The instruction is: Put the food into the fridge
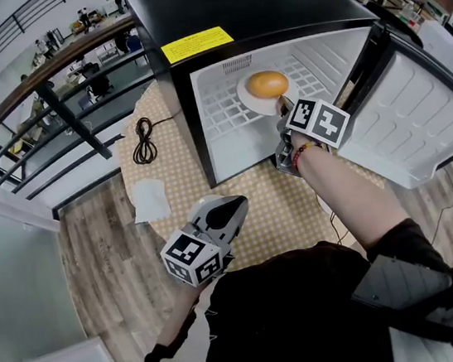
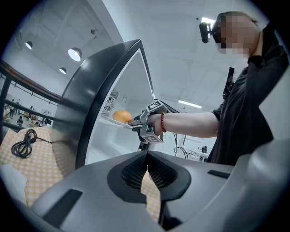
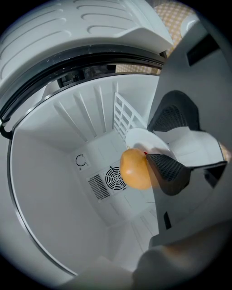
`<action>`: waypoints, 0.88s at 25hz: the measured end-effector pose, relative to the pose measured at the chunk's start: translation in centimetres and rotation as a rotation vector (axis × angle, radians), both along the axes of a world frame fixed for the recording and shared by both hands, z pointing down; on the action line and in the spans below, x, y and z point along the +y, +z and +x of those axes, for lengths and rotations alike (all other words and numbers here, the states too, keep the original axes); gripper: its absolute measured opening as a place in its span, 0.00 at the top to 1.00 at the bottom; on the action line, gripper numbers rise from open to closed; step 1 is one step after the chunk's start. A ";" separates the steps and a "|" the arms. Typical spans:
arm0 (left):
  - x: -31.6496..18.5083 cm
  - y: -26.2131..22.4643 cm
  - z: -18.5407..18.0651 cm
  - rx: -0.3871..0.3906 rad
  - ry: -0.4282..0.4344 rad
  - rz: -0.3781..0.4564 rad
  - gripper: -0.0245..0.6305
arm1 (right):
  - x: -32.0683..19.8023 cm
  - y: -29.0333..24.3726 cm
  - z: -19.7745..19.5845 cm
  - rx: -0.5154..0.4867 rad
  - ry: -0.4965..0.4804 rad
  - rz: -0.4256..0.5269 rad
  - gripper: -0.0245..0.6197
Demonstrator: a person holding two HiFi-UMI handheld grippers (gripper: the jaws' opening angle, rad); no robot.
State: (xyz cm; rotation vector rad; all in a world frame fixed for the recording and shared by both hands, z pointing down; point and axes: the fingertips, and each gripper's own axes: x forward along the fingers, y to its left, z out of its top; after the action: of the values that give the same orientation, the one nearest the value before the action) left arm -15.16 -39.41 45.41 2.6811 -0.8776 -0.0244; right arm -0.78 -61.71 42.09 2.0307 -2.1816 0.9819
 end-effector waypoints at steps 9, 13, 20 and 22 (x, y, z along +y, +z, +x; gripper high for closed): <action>0.4 0.3 -0.5 0.003 -0.009 -0.011 0.94 | -0.1 -0.4 -0.1 0.076 0.001 0.041 0.70; 0.8 -0.5 0.2 0.035 0.011 0.000 0.94 | 0.0 -0.6 -0.3 0.130 -0.032 0.066 0.70; 1.5 -0.5 -0.1 0.010 -0.016 0.001 0.94 | -0.2 -0.9 0.2 0.219 -0.073 0.096 0.65; 2.0 -0.5 -0.2 0.000 -0.027 0.000 0.94 | -0.2 -0.9 0.3 0.230 -0.079 0.100 0.64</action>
State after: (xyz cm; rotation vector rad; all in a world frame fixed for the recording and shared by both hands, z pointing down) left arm -15.36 -37.38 44.92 2.6691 -0.9140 -0.0299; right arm -0.52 -61.88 41.18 1.9662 -2.2085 0.6087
